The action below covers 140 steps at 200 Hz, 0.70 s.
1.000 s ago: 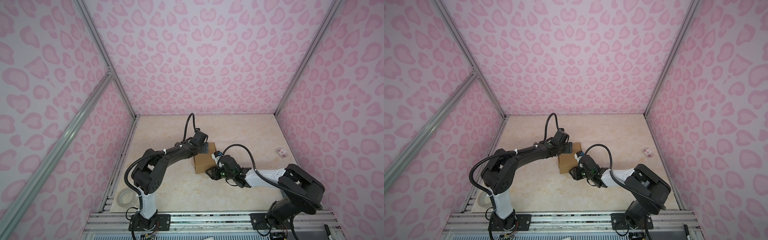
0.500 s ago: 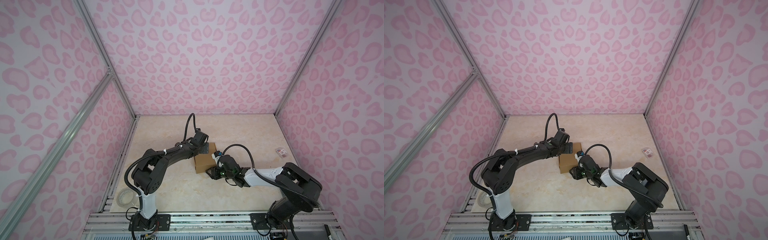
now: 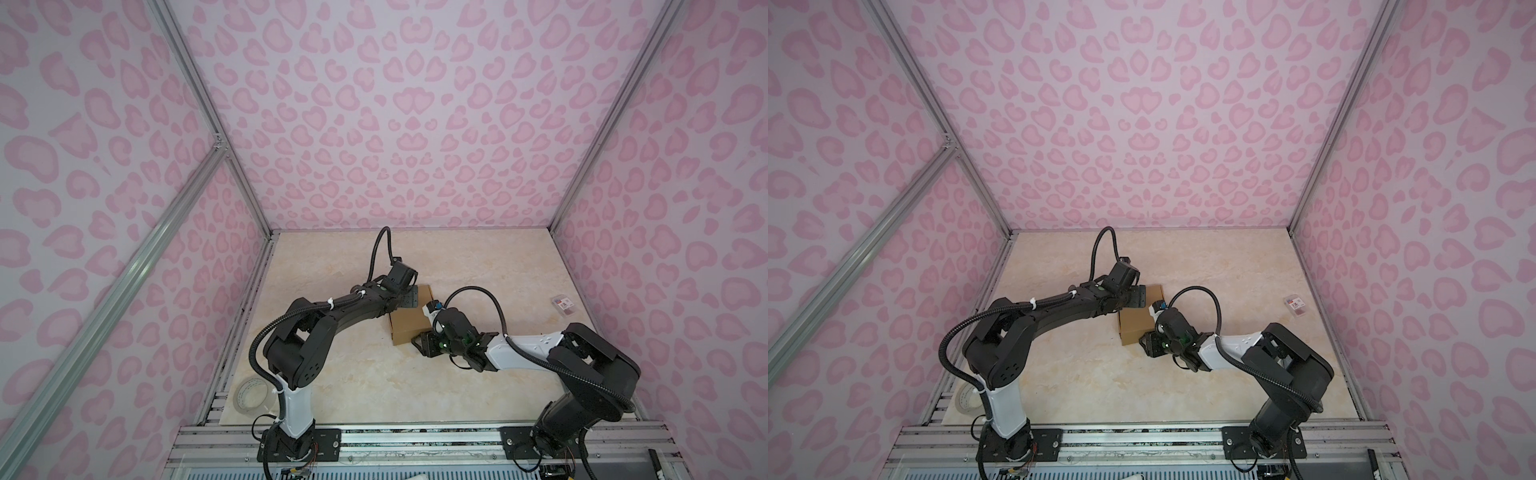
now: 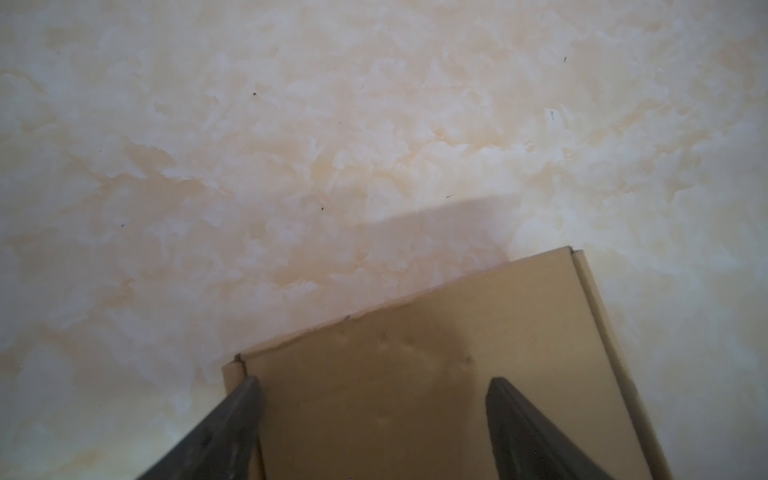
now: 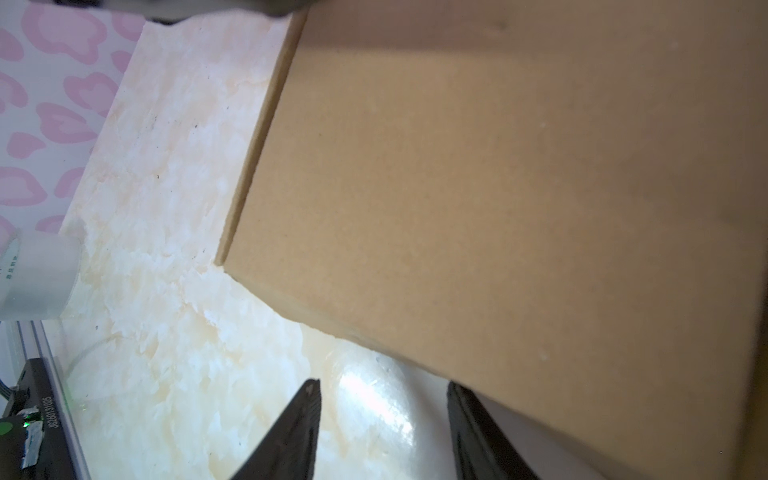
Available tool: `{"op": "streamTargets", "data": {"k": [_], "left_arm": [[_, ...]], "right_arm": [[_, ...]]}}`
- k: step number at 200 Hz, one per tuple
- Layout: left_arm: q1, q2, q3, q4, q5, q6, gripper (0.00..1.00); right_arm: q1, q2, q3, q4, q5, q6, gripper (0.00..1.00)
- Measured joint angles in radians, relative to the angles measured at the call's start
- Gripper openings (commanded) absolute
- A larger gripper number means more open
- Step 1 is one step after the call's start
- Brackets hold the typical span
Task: Fold the paper box
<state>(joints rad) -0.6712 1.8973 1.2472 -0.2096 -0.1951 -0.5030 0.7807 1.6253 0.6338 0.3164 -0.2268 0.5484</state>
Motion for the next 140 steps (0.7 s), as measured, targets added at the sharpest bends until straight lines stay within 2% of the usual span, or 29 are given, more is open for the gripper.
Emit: {"op": "streamTargets", "data": {"k": [79,140], "left_arm": [[-0.010,0.003,0.003,-0.001,-0.007,0.003,0.87],[-0.017,0.004,0.009,0.000,0.028,0.003,0.87]], "right_arm": [[-0.002,-0.010,-0.044,0.067,0.023,-0.012,0.52],[-0.003,-0.148,-0.108,0.112,0.013,0.010,0.52]]}}
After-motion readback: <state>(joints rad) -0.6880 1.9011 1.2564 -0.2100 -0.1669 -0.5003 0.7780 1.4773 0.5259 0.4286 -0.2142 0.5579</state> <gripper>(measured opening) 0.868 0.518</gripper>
